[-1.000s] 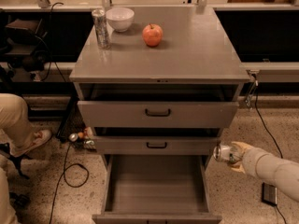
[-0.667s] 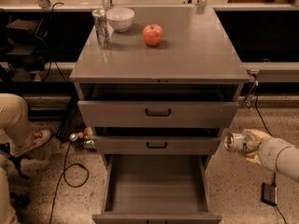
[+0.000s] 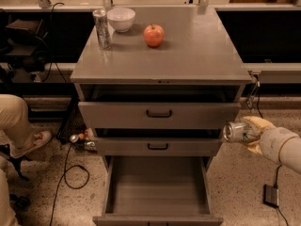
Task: Pick 7up can from bottom drawer and place on counter
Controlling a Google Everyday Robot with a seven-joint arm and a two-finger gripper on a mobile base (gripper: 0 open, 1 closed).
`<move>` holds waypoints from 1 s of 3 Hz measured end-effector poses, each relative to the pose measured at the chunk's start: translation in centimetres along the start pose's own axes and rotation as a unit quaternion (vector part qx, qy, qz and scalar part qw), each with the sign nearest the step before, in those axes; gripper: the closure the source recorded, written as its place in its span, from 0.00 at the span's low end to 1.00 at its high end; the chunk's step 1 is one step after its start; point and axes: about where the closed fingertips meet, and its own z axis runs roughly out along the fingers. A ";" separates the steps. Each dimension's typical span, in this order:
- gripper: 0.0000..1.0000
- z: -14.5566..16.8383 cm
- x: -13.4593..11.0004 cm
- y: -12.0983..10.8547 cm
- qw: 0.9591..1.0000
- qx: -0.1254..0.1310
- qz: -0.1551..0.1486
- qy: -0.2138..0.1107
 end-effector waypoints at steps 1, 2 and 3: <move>1.00 -0.1 0.1 -0.4 1.000 0.003 -0.005 0.000; 1.00 -0.8 1.2 -5.4 0.997 0.042 -0.062 -0.001; 1.00 -1.3 1.5 -11.1 0.987 0.068 -0.146 -0.002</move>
Offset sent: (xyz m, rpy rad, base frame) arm 0.0504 -0.0328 0.1271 -0.2038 -0.2972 0.1118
